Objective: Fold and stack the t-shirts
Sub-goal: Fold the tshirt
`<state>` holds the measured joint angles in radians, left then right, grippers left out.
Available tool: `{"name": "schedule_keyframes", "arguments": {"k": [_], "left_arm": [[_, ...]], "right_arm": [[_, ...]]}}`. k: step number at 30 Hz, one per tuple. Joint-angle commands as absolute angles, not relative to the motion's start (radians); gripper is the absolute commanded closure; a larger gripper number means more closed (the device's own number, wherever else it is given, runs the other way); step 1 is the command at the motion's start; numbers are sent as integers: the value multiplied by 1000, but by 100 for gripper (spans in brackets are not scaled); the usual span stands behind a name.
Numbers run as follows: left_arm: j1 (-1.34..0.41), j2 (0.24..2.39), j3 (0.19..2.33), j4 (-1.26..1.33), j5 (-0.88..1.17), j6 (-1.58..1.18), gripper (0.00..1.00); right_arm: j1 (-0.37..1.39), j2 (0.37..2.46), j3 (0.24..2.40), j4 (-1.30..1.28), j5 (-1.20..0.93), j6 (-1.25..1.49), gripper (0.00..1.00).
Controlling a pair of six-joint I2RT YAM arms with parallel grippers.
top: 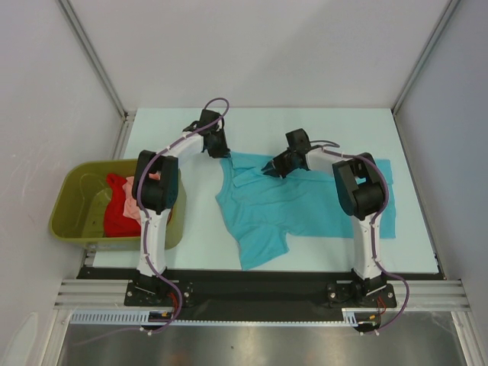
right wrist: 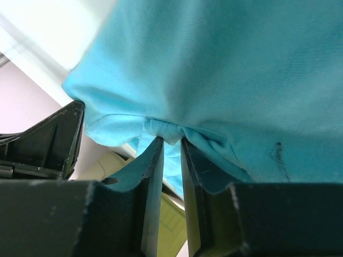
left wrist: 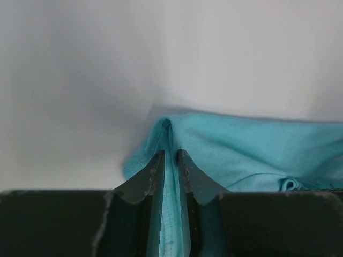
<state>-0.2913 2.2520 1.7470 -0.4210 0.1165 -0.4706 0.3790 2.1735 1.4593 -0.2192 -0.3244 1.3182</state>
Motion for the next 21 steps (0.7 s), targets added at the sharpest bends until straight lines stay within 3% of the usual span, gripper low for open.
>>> {"name": "schedule_keyframes", "arguments": {"k": [1, 10, 21], "left_arm": [[-282, 2249, 1769, -397, 130, -474, 79], [-281, 2243, 1758, -394, 129, -474, 79], [-282, 2240, 1755, -396, 126, -472, 79]], "right_arm": [[370, 2221, 1499, -353, -293, 1267, 76], [368, 2226, 1565, -409, -282, 1181, 100], [362, 2154, 1718, -666, -293, 899, 100]]}}
